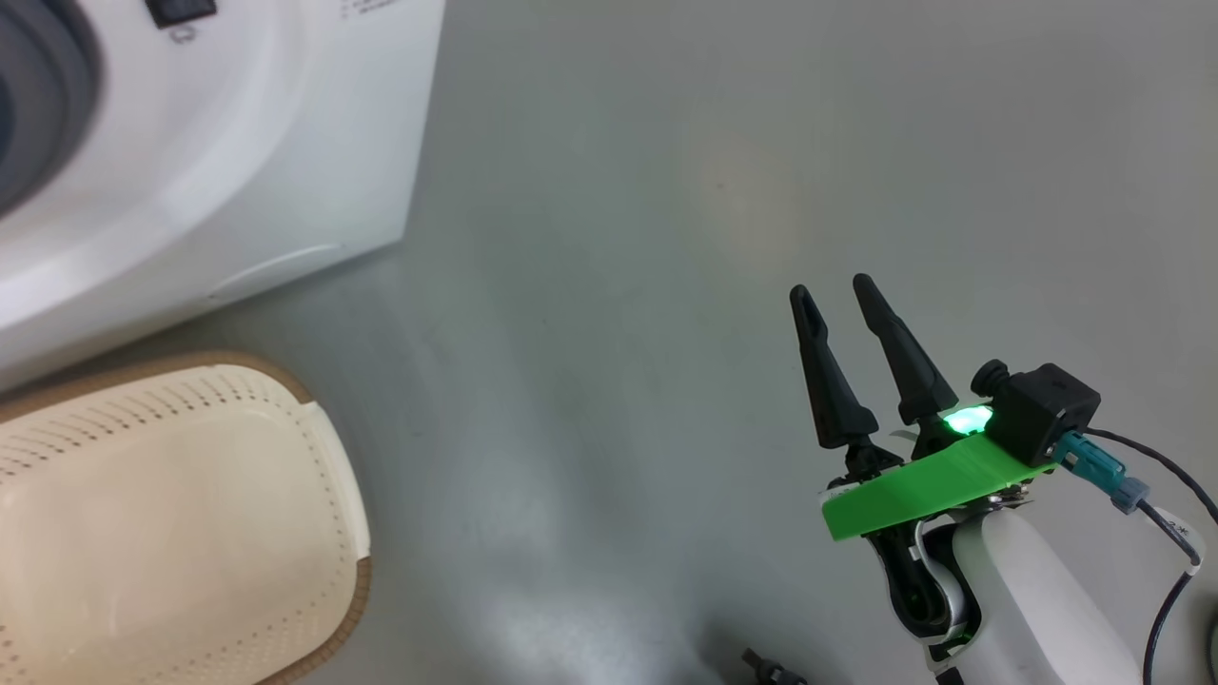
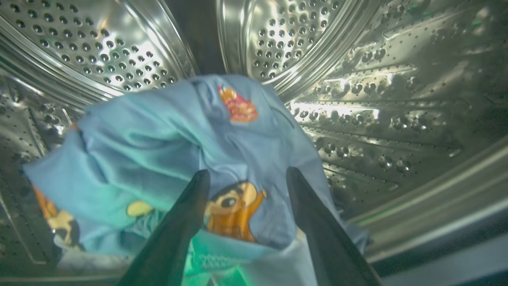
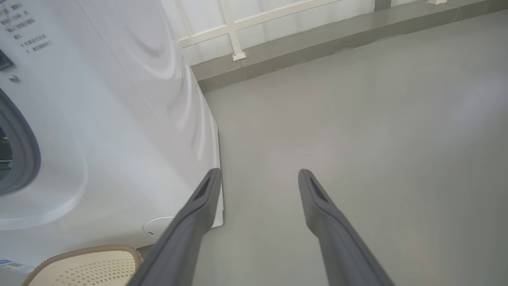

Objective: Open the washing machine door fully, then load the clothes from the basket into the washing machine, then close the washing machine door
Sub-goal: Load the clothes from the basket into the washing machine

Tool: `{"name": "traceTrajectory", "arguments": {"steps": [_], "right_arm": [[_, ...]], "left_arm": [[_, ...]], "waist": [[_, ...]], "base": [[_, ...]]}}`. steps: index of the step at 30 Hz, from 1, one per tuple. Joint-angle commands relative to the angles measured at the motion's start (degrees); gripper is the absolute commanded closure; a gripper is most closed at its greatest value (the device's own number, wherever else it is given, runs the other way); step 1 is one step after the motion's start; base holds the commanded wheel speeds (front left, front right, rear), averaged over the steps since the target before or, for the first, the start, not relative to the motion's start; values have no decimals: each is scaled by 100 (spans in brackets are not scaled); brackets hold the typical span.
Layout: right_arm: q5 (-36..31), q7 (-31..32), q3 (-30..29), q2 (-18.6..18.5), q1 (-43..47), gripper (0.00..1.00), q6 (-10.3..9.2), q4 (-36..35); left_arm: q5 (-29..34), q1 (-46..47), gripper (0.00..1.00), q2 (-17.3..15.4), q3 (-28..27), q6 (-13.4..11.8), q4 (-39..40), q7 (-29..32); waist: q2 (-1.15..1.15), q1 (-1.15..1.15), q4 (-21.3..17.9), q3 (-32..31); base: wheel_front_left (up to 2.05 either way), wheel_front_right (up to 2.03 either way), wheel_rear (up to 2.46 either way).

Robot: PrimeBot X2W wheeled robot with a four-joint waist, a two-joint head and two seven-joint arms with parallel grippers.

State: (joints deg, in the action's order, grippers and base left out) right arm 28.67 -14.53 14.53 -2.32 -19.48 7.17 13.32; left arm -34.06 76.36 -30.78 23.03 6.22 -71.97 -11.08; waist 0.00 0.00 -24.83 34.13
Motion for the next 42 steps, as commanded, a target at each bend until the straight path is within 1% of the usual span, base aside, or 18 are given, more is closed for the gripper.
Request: {"name": "traceTrajectory", "arguments": {"steps": [1, 5, 10, 13, 18, 25, 33, 42], "right_arm": [[-36, -47, 72, -56, 8, 0, 32, -79], [-127, -47, 43, -56, 4, 0, 32, 30], [-242, -47, 38, -56, -19, 0, 32, 181], [-290, -47, 31, -60, -21, 0, 32, 277], [-256, -47, 82, -151, -7, 0, 32, 418], [-114, -47, 151, -367, 116, 0, 32, 598], [46, -47, 162, -592, 337, 0, 32, 712], [200, -47, 247, -808, 567, 0, 32, 727]], "left_arm": [[-71, -119, 0, -195, -61, 31, 73, -75], [-157, -544, 0, 22, -81, 65, 101, -293], [-246, -1082, 0, 279, -186, 69, 304, -383], [-181, -1448, 0, 352, -329, -32, 789, -389], [-77, -2259, 0, 603, -643, -164, 1501, -390], [152, -3294, 0, 914, -988, -250, 2263, -391], [361, -4272, 0, 1124, -1233, -290, 3012, -391], [510, -5561, 0, 1228, -1503, -535, 4028, -391]], "waist": [[0, 0, 142, -210], [0, 0, 326, -508], [0, 0, 530, -946], [0, 0, 655, -1204], [0, 0, 875, -1678], [0, 0, 1158, -2316], [0, 0, 1386, -2863], [0, 0, 1563, -3358]], "base": [[0, 0, 0], [0, 0, 0], [0, 0, 0], [0, 0, 0], [0, 0, 0], [0, 0, 0], [0, 0, 0], [0, 0, 0]]}}
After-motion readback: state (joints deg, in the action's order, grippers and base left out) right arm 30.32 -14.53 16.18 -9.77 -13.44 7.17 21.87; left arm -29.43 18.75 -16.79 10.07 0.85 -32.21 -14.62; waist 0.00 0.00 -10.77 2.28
